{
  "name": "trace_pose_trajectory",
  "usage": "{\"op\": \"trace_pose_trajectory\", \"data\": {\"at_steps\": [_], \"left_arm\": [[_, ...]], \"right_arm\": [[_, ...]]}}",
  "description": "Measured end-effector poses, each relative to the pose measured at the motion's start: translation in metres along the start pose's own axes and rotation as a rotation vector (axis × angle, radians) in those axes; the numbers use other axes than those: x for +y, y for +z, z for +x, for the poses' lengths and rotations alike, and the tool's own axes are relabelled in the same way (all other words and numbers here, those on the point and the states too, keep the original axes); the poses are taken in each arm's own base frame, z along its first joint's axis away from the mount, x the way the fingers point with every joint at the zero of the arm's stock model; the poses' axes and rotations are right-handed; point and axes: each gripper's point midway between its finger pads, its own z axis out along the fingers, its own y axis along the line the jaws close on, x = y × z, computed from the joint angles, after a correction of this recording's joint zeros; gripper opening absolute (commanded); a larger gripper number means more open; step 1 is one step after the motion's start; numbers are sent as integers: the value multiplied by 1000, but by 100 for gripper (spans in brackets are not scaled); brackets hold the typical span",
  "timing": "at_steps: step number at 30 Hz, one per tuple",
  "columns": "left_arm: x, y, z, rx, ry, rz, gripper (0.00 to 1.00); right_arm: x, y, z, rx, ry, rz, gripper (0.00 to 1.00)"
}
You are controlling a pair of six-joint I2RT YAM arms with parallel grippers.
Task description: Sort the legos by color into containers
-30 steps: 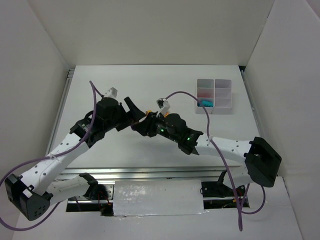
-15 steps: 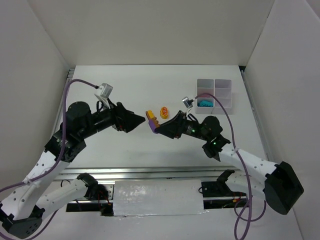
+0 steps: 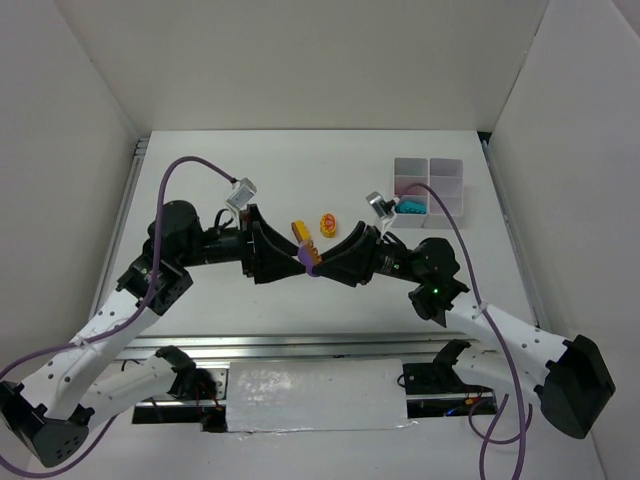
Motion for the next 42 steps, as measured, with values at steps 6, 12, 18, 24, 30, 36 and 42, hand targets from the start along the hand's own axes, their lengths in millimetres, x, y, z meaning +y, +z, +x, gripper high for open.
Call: {"op": "trace_pose_trajectory", "data": {"at_steps": [6,12,18,24,30,36,42], "left_arm": [[-5,5,-6,-6,1,50,58],[-1,8,-5,6,-36,53,8],[0,7,0,23,-7,51,0],[-7,1,8,53,37,76,0],[-22,-7,10,60,89,132,0],[-22,-7,14,71,86,146,0],[-21,-6,15,74,84,146,0]], "right_arm": [[5,9,-2,5,-4,-20,0],[5,16,1,25,-9,-40,1],[3,17,3,41,-26,-31,74],[11,10,1,81,-99,-4,54],[30,8,-8,104,-178,-30,54],[24,6,6,177,-153,-32,58],[17,6,17,224,-131,-22,59]]}}
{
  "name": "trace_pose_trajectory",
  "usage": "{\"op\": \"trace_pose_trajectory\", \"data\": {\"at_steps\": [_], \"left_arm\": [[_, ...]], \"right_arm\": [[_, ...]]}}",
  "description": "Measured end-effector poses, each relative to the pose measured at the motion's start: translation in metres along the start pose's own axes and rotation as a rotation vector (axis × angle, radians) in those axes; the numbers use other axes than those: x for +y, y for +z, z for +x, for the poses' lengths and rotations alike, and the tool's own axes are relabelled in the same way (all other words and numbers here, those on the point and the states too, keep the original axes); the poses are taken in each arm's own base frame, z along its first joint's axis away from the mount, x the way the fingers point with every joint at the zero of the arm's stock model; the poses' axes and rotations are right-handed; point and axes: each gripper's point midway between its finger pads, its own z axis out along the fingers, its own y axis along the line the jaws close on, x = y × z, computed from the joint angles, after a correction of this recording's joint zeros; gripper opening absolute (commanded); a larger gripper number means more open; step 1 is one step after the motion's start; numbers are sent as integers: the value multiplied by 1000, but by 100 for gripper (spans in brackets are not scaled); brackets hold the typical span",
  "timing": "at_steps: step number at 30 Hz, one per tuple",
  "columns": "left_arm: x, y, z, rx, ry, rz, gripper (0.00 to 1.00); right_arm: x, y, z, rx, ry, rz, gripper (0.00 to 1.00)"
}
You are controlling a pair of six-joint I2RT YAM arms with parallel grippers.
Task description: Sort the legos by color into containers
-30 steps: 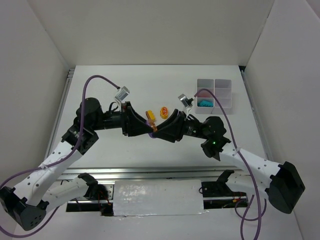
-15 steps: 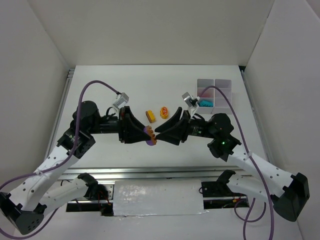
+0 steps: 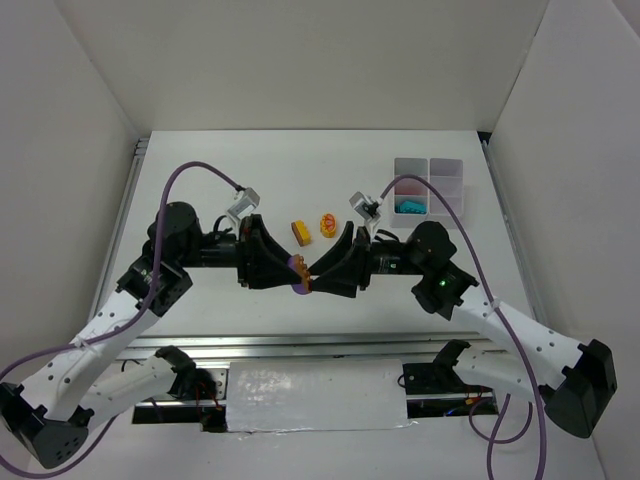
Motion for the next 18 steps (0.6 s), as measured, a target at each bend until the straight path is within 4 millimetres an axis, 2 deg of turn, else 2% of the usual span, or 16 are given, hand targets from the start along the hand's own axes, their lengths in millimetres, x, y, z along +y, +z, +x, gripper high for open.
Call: {"op": "trace_pose_trajectory", "data": {"at_steps": [5,6,8,12,18], "left_arm": [[4,2,1,6,-11,-4,0],[5,3,1,7,-13,-4,0],[4,3,2,13,-18,5,0],[4,3,3,18,-23,7,0],[7,3,5,29,-20,-5,0]], "right_arm": [[5,3,5,22,3,-23,55],[6,4,6,27,3,-28,43],[5,6,9,37,5,-28,35],[3,8,10,46,8,-30,0],[0,7,11,49,-12,-10,0]]}}
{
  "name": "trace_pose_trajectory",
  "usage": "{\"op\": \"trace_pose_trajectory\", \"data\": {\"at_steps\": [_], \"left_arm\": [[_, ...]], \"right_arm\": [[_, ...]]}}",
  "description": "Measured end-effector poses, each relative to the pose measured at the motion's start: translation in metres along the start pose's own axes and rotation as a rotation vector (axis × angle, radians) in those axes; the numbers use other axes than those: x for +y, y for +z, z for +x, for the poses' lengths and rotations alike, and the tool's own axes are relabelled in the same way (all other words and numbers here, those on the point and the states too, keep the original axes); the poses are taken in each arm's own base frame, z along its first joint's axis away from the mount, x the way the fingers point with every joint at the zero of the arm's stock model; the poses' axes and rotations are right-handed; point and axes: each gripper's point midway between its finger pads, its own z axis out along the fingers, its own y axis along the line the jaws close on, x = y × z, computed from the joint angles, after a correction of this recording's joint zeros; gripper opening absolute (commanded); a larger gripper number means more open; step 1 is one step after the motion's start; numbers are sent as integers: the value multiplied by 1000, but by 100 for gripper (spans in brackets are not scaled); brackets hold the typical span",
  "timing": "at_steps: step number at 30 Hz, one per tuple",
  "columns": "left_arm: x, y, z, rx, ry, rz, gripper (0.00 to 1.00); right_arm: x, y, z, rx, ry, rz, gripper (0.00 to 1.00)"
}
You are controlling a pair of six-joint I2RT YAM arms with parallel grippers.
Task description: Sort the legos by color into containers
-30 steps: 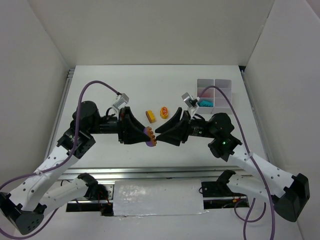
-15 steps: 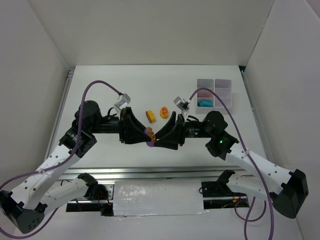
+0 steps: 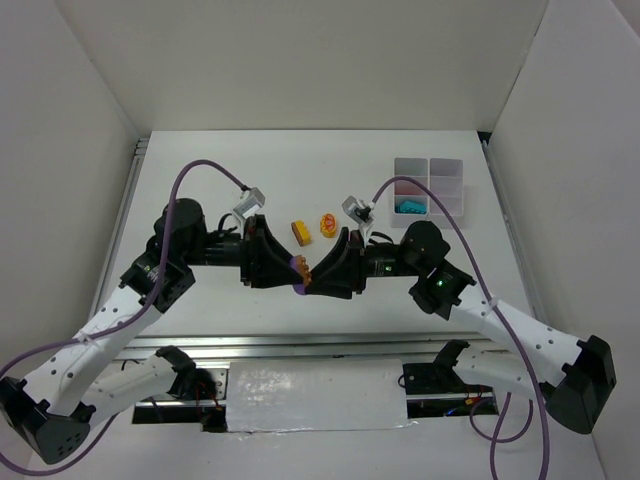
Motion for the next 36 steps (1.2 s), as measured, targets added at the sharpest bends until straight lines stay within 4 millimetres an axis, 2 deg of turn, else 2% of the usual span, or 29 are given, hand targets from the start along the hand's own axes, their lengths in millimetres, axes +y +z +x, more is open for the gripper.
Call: {"op": "trace_pose_trajectory", "data": {"at_steps": [5,9,16,19,21,25,28,30,33,36], "left_arm": [[3,-1,-2,6,28,-39,0],[6,-5,6,31,15,-67,0],[8,-11,15,53,25,-101,0],[13,-15,19,61,22,-142,0],[19,-19,20,65,24,-198,0],[37,-31,17,48,36,-352,0],[58,-45,20,33,37,-498,0],[74,-54,25,29,29,-591,0],[94,-66,34,38,8,-709,0],[107,-75,40,45,-6,-788,0]], "right_arm": [[-5,-8,-7,-17,-28,24,0],[-9,-17,-17,-48,-55,50,0],[-14,-20,-20,-58,-63,76,0],[-33,-28,-24,-88,-43,174,0],[-58,-40,-30,-123,-4,296,0],[-127,-85,-47,-215,133,640,0],[-182,-143,-68,-338,276,933,0],[-215,-192,-76,-446,373,1122,0],[-247,-255,-73,-595,514,1341,0],[-268,-289,-72,-692,624,1470,0]]}}
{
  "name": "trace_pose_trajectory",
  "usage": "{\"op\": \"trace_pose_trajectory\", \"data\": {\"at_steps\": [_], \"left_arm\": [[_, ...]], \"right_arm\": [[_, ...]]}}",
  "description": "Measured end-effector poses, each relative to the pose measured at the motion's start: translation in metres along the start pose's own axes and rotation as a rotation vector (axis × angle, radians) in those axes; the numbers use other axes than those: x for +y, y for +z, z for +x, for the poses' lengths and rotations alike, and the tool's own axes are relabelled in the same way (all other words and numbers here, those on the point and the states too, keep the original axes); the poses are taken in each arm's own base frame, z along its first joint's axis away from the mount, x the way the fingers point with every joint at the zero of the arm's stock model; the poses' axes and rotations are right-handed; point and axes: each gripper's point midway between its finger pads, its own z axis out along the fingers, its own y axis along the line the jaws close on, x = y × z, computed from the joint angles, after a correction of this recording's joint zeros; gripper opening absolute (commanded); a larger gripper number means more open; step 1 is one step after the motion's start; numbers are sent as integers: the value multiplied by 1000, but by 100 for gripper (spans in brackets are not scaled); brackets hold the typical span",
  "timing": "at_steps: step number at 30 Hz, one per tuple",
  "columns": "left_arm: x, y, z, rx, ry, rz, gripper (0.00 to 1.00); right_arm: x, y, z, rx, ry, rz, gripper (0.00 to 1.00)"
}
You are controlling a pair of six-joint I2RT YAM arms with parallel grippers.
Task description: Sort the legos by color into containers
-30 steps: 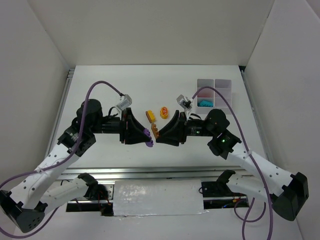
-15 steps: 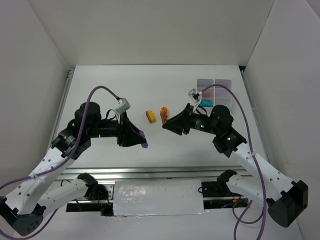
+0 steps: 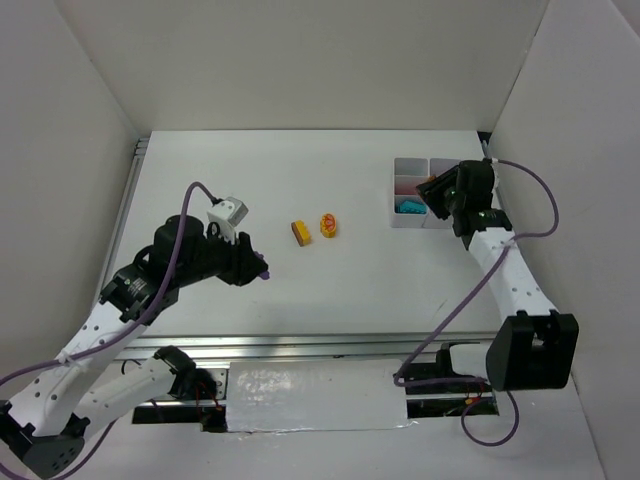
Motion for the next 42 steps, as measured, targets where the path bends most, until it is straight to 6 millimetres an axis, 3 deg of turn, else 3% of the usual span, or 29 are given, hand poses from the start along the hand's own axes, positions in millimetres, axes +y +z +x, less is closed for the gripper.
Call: {"op": "trace_pose_trajectory", "data": {"at_steps": [6,11,19,27,33,42], "left_arm": [[12,9,7,40,-21,-57,0],[14,11,12,58,-35,-66,0],[9,11,14,66,-37,-37,0],[5,11,15,76,-39,-11,0],[4,12,15,79,-39,-8,0],[5,12,15,80,-40,-10,0]], "right_arm": [[-20,43,-51,-103,160,155,0],[-28,67,-74,-143,238,219,0],[-45,90,-66,-108,333,260,0],[-47,95,-65,-121,381,249,4],[-49,108,-67,-116,385,260,14],[-58,114,-67,-118,392,282,16]]}}
